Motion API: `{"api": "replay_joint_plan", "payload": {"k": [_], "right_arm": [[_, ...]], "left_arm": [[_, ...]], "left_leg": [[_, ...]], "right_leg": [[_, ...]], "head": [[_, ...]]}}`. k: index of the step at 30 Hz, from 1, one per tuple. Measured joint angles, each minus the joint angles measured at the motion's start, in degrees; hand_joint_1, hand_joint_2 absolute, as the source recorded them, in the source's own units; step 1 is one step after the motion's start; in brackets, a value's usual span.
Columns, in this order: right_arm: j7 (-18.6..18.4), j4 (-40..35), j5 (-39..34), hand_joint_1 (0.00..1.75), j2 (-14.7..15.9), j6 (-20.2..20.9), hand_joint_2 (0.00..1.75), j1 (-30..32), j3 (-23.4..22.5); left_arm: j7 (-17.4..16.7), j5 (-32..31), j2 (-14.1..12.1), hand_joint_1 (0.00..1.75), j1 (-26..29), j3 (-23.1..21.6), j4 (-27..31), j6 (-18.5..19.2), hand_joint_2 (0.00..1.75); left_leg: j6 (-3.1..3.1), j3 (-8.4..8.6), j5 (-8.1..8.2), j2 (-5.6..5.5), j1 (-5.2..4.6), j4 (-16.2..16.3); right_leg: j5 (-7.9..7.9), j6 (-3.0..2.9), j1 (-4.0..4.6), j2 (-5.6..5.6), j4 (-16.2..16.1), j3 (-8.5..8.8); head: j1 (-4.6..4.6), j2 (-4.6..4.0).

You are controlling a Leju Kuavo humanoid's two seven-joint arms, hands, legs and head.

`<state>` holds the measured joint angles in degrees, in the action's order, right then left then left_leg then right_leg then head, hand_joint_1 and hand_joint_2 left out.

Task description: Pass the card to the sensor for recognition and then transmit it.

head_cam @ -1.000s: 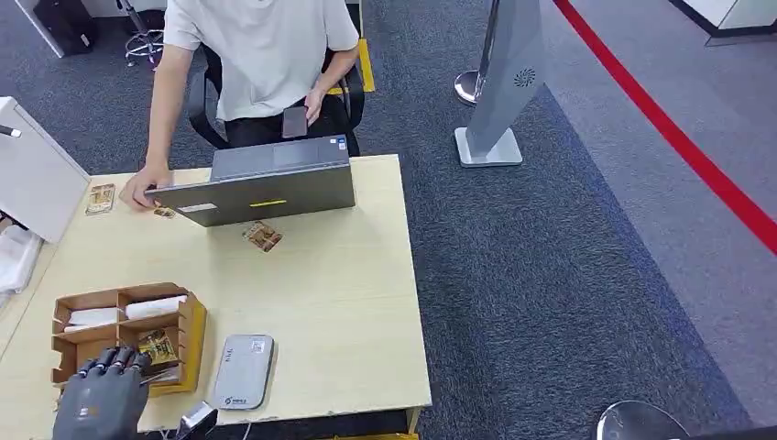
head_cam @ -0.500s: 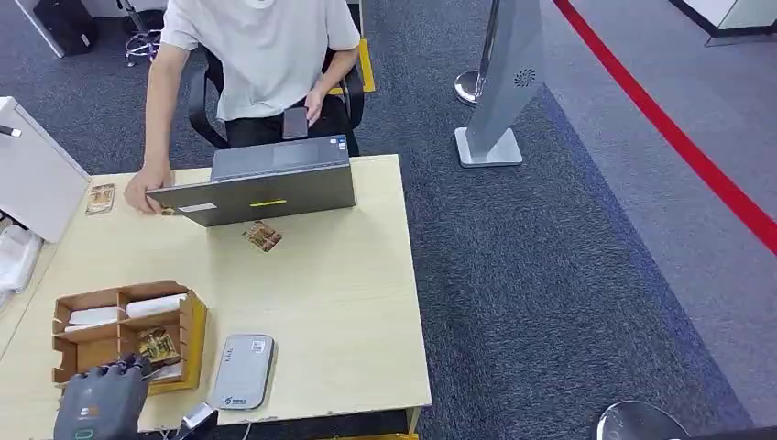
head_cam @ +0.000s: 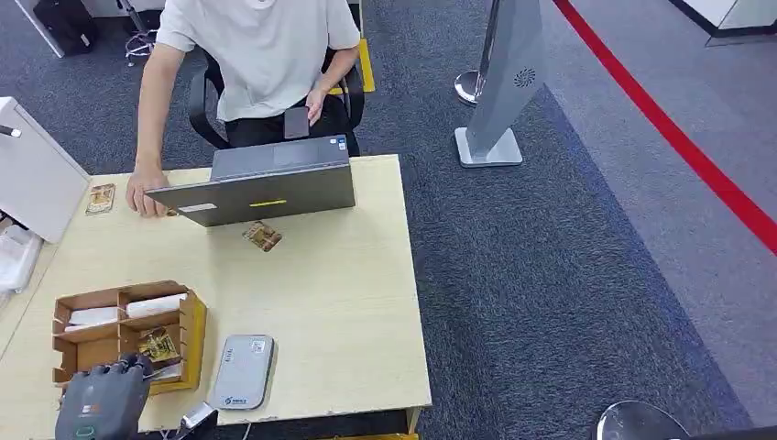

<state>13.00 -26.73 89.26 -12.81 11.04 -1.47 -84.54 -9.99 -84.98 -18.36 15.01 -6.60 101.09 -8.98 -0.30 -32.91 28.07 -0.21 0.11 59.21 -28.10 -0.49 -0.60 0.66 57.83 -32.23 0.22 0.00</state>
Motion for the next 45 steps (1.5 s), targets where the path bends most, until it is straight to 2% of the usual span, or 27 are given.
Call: {"api": "replay_joint_plan", "payload": {"k": [3, 6, 7, 8, 9, 17, 21, 27, 33, 34, 45], "right_arm": [[0.02, 0.00, 0.09, 0.00, 0.00, -0.04, 1.75, -0.01, 0.00], [0.04, 0.63, 0.59, 0.00, 0.15, -1.31, 1.75, -0.27, 0.00], [0.13, 1.25, 0.57, 0.00, 0.35, -1.64, 1.75, -0.37, 0.00], [0.74, 3.25, 0.57, 0.00, 1.22, -3.26, 1.75, -0.55, 0.09], [0.90, 3.85, 0.57, 0.00, 1.55, -3.65, 1.75, -0.66, 0.09], [0.61, 8.26, 0.59, 0.00, 3.26, -5.68, 1.75, -1.17, 0.57], [0.28, 9.38, 0.59, 0.00, 3.65, -5.79, 1.75, -1.18, 0.72], [-0.98, 11.19, 0.59, 0.00, 4.28, -5.97, 1.75, -1.58, 2.08], [-1.60, 12.15, 0.59, 0.00, 4.39, -6.14, 1.75, -1.61, 2.65], [-1.60, 12.24, 0.59, 0.00, 4.42, -6.19, 1.75, -1.61, 2.75], [-1.68, 12.61, 0.59, 0.00, 4.57, -6.21, 1.75, -1.63, 3.13]], "left_arm": [[0.02, -0.13, 0.00, 1.75, -0.17, 0.00, 0.00, -0.05, 1.75], [0.42, -0.64, 0.02, 1.75, -4.33, 0.00, 0.44, 1.22, 1.75], [0.57, -0.68, 0.02, 1.75, -6.78, 0.00, 0.98, 1.75, 1.75], [0.74, -0.66, 0.02, 1.75, -13.68, -0.11, 2.07, 2.92, 1.75], [0.77, -0.59, 0.00, 1.75, -16.37, -0.20, 2.41, 3.94, 1.75], [0.53, -0.59, -0.31, 1.75, -33.61, -3.10, 2.99, 10.34, 1.75], [0.48, -0.62, -0.33, 1.75, -37.45, -4.35, 2.99, 10.88, 1.75], [-0.50, -1.05, -0.79, 1.75, -46.35, -6.32, 0.92, 12.04, 1.75], [-0.52, -1.05, -0.90, 1.75, -49.34, -7.17, -1.09, 12.15, 1.75], [-0.50, -1.05, -0.90, 0.00, -49.44, -7.23, -1.31, 12.17, 1.75], [-1.00, -0.70, -0.85, 0.00, -50.09, -7.28, -2.45, 12.59, 1.75]], "left_leg": [[0.00, 0.00, 0.00, -0.01, 0.00, 0.00], [0.03, -0.01, -0.07, -0.10, 0.00, 0.01], [0.02, 0.05, -0.08, -0.05, 0.00, 0.01], [0.07, -0.05, -0.22, -0.25, 0.00, 0.04], [0.07, -0.04, -0.23, -0.29, 0.00, 0.04], [0.11, -0.06, -0.33, -0.23, -0.02, 0.04], [0.11, -0.09, -0.34, -0.20, 0.00, 0.06], [0.11, -0.12, -0.34, -0.17, -0.01, 0.05], [0.11, -0.12, -0.35, -0.16, 0.00, 0.05], [0.11, -0.12, -0.35, -0.14, 0.00, 0.05], [0.12, -0.14, -0.35, -0.13, -0.01, 0.05]], "right_leg": [[0.00, 0.00, 0.00, -0.01, 0.00, 0.00], [0.01, 0.01, 0.00, -0.13, 0.00, 0.05], [0.05, -0.01, 0.00, -0.06, 0.00, 0.03], [0.07, 0.02, 0.00, -0.26, 0.00, 0.02], [0.08, 0.01, 0.00, -0.30, 0.00, 0.04], [0.27, 0.00, 0.00, -0.18, 0.01, 0.02], [0.27, 0.00, 0.00, -0.16, 0.00, -0.07], [0.29, -0.03, 0.00, -0.14, 0.01, -0.08], [0.29, -0.03, 0.00, -0.13, 0.01, -0.09], [0.29, -0.03, 0.01, -0.13, 0.01, -0.09], [0.29, -0.03, 0.00, -0.13, 0.01, -0.10]], "head": [[0.00, -0.02], [0.00, -0.02], [-0.02, 0.00], [0.00, 0.00], [-0.02, 0.00], [0.00, -0.02], [0.00, -0.02], [-0.02, -0.02], [-0.02, -0.02], [0.00, -0.02], [-0.02, -0.02]]}}
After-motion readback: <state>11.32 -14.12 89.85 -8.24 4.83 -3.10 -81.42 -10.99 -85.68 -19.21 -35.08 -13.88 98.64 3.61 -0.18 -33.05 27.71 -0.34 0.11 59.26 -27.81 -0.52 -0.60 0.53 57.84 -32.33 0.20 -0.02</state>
